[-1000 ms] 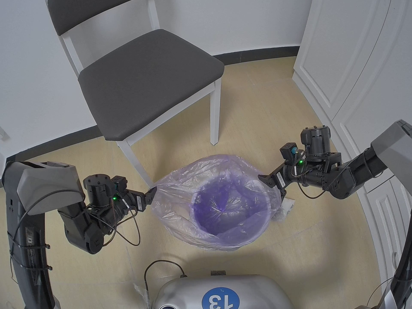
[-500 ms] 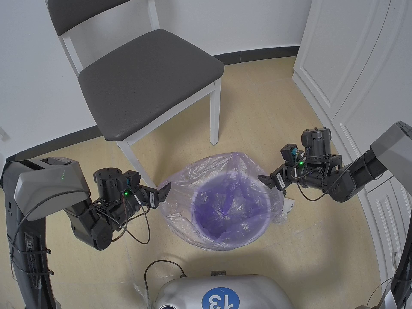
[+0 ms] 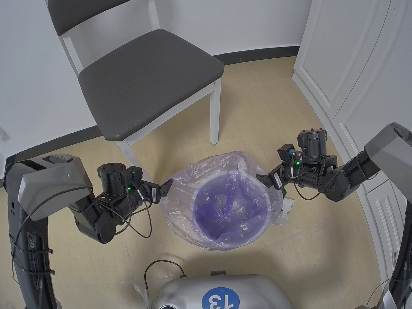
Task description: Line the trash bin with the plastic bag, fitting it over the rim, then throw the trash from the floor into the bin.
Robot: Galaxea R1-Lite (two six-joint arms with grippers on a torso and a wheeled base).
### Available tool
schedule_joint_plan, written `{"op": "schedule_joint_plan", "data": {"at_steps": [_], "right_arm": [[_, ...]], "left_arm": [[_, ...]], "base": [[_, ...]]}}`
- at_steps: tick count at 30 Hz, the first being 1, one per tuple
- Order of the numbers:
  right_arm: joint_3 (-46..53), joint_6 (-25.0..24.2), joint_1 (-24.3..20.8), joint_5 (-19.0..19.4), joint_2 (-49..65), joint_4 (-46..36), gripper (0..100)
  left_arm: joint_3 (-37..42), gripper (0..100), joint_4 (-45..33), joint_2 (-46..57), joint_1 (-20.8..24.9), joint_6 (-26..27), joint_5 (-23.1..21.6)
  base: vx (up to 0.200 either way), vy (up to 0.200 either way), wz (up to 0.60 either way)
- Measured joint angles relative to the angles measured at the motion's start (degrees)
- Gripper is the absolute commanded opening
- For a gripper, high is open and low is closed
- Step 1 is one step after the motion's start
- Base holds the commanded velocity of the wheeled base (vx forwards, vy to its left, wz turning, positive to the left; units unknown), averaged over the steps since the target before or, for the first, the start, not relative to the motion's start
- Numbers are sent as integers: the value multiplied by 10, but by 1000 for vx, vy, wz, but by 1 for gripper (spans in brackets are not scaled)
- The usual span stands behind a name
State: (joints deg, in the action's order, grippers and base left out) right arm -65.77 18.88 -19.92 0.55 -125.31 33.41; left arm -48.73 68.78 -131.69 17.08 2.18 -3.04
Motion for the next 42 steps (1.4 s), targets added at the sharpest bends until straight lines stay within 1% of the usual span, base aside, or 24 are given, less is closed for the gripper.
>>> {"op": "schedule_joint_plan", "data": {"at_steps": [4,7,16,21,26,33,38,42], "right_arm": [[-26,1,0,-1,-20,-5,100],[-52,1,1,-1,-35,-15,100],[-172,1,8,-2,-86,-86,100],[-211,1,19,-2,-122,-106,100],[-218,3,31,-2,-150,-108,100],[-211,3,36,1,-165,-104,100],[-179,5,35,4,-135,-99,100],[-141,6,33,4,-90,-97,100]], "left_arm": [[-38,100,-35,-10,4,0,-13],[-68,100,-48,-21,6,0,-15],[-176,100,-100,-74,-7,0,-13],[-211,100,-109,-112,-14,1,-11],[-208,100,-108,-135,-18,1,-11],[-188,100,-101,-143,-19,1,-17],[-173,100,-69,-130,-20,-4,-14],[-123,100,-32,-100,-22,-10,-14]], "base": [[0,0,0],[0,0,0],[0,0,0],[0,0,0],[0,0,0],[0,0,0],[0,0,0],[0,0,0]]}}
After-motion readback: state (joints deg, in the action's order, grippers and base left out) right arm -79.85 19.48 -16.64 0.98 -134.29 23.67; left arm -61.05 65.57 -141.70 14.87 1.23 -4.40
